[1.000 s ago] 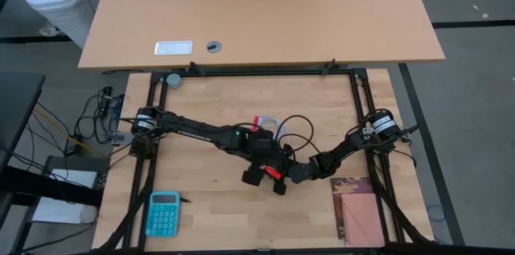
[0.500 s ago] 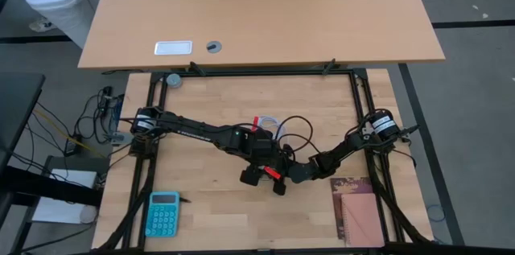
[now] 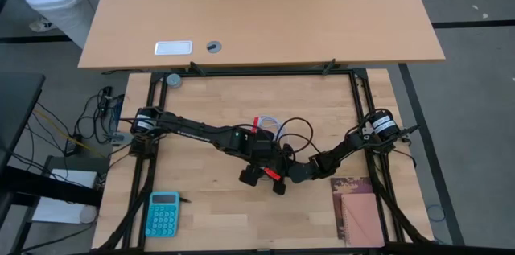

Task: Screw lightbulb
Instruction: Insert the white lightbulb into the lamp socket

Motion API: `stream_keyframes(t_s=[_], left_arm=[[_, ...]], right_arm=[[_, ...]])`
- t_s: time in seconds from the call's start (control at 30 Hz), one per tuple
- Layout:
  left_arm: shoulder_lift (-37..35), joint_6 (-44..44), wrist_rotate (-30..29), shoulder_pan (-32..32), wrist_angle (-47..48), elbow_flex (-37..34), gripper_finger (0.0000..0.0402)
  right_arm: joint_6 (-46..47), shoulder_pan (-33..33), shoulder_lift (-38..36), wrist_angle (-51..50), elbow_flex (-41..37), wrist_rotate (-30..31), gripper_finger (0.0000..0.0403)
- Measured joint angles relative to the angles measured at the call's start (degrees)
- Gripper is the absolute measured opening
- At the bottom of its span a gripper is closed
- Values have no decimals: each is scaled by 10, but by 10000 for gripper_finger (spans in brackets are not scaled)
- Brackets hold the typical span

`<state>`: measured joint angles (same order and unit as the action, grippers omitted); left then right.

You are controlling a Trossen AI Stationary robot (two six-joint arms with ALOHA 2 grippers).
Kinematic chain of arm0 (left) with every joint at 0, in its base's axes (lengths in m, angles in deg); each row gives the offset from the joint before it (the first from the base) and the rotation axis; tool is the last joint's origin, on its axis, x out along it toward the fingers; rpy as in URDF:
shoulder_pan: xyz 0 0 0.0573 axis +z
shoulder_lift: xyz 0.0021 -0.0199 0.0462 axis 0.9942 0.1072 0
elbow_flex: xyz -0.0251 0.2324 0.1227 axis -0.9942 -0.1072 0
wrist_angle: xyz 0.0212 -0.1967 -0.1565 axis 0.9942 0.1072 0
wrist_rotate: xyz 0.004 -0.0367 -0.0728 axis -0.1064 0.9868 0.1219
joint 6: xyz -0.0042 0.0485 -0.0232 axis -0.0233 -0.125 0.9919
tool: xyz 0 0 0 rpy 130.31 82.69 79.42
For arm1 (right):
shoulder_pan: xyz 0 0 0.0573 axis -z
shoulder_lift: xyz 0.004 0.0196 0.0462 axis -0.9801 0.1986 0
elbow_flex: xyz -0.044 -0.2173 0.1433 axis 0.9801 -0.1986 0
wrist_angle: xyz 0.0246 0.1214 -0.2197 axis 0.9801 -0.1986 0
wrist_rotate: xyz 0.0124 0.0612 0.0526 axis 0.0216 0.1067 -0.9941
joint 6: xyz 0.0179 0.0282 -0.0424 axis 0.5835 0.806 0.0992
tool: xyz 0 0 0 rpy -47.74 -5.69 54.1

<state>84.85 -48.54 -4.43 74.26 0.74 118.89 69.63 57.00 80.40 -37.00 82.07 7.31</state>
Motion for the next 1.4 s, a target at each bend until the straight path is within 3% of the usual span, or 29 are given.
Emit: stream_keyframes(t_s=[0.13, 0.47, 0.7, 1.03, 1.4], left_arm=[[0, -26, 9, 1, 0, 0, 271], [0, -77, 95, 15, 2, 0, 271], [3, -128, 125, 13, 2, 0, 271], [11, -184, 164, 9, -6, -2, 271], [13, -221, 182, 0, -12, -3, 271]], right_arm=[[-1, 0, 0, 0, 0, -1, 197], [-36, 0, -1, 3, 0, -42, 197], [-95, 6, -2, 7, 1, -99, 197], [-153, 38, -2, 14, 1, -235, 197], [-254, 47, -2, 10, 1, -291, 197]])
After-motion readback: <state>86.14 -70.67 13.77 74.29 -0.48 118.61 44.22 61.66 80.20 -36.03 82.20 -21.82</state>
